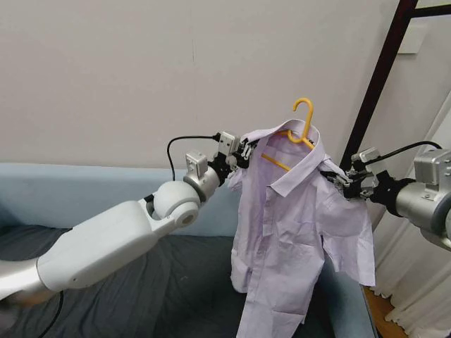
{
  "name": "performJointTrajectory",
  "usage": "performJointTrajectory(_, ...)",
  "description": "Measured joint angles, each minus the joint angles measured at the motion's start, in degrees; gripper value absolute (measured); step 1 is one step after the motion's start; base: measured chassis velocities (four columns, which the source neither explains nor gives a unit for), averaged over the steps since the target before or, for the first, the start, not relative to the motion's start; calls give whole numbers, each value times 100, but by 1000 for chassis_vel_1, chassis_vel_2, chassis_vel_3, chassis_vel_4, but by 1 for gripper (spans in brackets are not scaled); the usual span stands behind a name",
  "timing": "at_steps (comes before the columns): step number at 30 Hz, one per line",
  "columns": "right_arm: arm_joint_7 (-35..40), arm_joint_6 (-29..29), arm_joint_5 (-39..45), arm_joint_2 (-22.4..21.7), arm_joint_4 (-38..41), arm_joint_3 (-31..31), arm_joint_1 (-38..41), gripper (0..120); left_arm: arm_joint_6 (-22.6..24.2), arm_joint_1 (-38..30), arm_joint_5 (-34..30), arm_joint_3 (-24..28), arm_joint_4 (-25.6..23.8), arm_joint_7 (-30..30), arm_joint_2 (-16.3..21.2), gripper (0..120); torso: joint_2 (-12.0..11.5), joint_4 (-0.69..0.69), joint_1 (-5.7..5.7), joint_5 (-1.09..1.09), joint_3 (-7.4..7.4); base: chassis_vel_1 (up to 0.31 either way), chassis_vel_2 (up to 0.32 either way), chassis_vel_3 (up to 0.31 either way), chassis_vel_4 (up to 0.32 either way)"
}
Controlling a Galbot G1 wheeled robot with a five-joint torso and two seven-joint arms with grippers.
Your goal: Pick up the clothes from the sofa and hang them on the clothes hanger.
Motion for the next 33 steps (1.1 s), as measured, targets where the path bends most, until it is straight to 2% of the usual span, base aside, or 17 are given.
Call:
performJointTrajectory(6, -1, 0, 216, -104, -69, 30, 306, 7, 121, -144, -93, 188, -354, -132, 135, 1, 0, -1, 0, 0, -1, 0, 0, 0, 0)
performJointTrajectory(12, -22, -16, 259, -244, -35, 73, 228, 7, 373, 268, 9, 163, -726, -421, 304, 1, 1, 0, -1, -1, -1, 0, 0, 0, 0)
performJointTrajectory(13, -12, -19, 272, -250, -3, 82, 221, 7, 738, 362, 51, 132, -842, -738, 292, 4, 1, 1, -1, -2, 0, 0, 0, 0, 0)
performJointTrajectory(15, 13, -21, 306, -271, 33, 99, 223, 7, 1096, 459, 53, 52, -977, -1180, 226, 14, 1, 0, -1, -1, 0, 0, 0, 0, 0)
performJointTrajectory(16, 13, -21, 306, -271, 33, 99, 223, 7, 1096, 459, 53, 52, -977, -1180, 226, 14, 1, 0, -1, -1, 0, 0, 0, 0, 0)
performJointTrajectory(18, 36, -21, 349, -304, 69, 112, 224, 7, 1246, 559, 24, -54, -1089, -1507, 177, 23, 1, -2, -1, -1, -1, 0, 0, 0, 0)
performJointTrajectory(20, 73, -21, 375, -312, 105, 115, 214, 7, 1255, 706, -57, -176, -1202, -1563, 196, 32, 0, -2, -1, 0, -1, 0, 0, 0, 0)
performJointTrajectory(24, 125, -25, 390, -296, 146, 115, 192, 7, 1236, 872, -128, -303, -1353, -1520, 294, 41, 0, -1, -1, -1, -1, 0, 0, 0, 0)
performJointTrajectory(29, 209, -34, 434, -177, 49, 102, 180, 7, 1098, 1499, -85, -644, -1877, -1322, 701, 64, 1, -1, -1, 0, -1, 0, 0, 0, 0)
performJointTrajectory(30, 209, -34, 434, -177, 49, 102, 180, 7, 1098, 1499, -85, -644, -1877, -1322, 701, 64, 1, -1, -1, 0, -1, 0, 0, 0, 0)
performJointTrajectory(33, 265, -92, 505, -135, 8, 98, 160, 7, 896, 2198, 88, -956, -2276, -1261, 1118, 77, 0, 0, -1, 0, -1, 0, 0, 0, 0)
